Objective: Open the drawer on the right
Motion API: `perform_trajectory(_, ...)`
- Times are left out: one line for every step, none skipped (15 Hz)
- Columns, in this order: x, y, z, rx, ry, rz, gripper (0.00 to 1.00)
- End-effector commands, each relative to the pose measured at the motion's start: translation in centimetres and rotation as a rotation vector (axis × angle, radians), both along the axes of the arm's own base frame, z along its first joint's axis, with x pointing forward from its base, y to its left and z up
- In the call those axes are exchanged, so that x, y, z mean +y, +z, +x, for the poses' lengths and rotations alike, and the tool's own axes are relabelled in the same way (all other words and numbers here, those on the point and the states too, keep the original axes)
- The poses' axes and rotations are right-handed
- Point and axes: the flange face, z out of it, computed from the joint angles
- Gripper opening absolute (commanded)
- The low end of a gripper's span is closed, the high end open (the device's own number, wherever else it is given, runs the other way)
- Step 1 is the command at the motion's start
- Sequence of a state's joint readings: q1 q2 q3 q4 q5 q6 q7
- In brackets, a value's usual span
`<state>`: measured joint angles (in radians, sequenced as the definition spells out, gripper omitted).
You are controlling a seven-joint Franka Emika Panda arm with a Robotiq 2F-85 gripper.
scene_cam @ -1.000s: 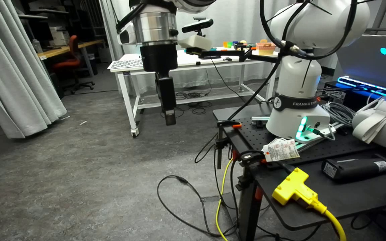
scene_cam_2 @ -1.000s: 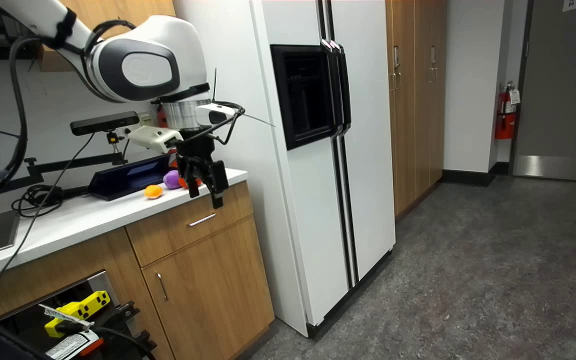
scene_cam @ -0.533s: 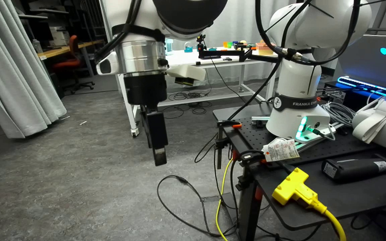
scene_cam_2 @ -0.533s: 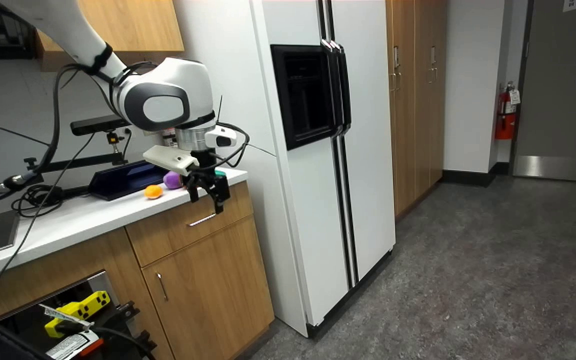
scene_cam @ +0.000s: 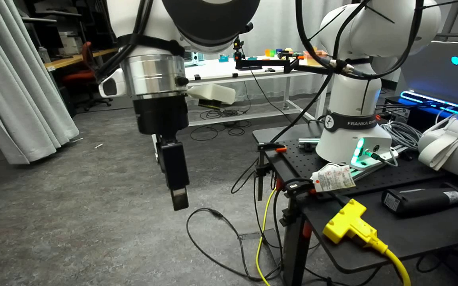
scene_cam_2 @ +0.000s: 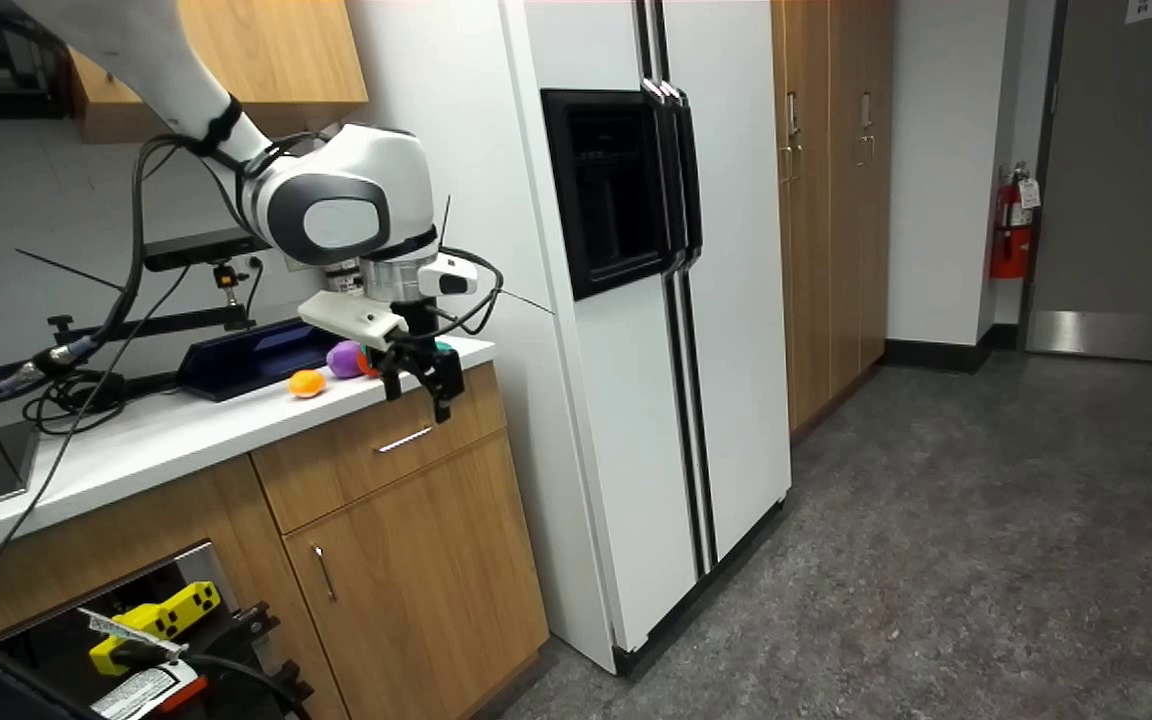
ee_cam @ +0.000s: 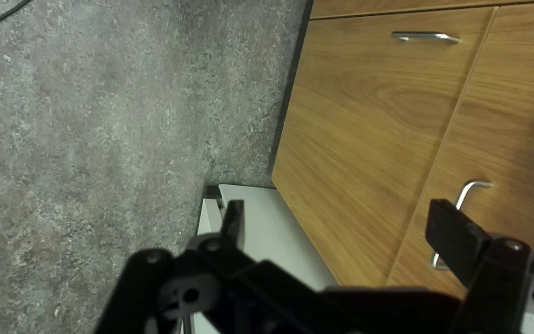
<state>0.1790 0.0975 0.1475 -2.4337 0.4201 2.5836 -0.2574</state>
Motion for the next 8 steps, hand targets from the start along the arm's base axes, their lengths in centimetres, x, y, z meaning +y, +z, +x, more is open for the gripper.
perform_trajectory(0.0,-1.5,0.4,0.003,0.012,0.015,1.0)
perform_trajectory(0.4,-2.5,0.7,0.01,0.015,0.027,1.0)
perform_trajectory(0.8,-3.2,1.0,0.014,0.018,0.043,1.0)
perform_trajectory(1.3,-4.1,1.3,0.018,0.018,0.063,1.0)
perform_trajectory(2.0,-5.0,1.6,0.022,0.019,0.089,1.0)
perform_trajectory(2.8,-5.8,2.0,0.025,0.02,0.115,1.0)
perform_trajectory(3.7,-6.6,2.5,0.027,0.023,0.14,1.0)
perform_trajectory(4.5,-7.4,3.0,0.029,0.027,0.163,1.0)
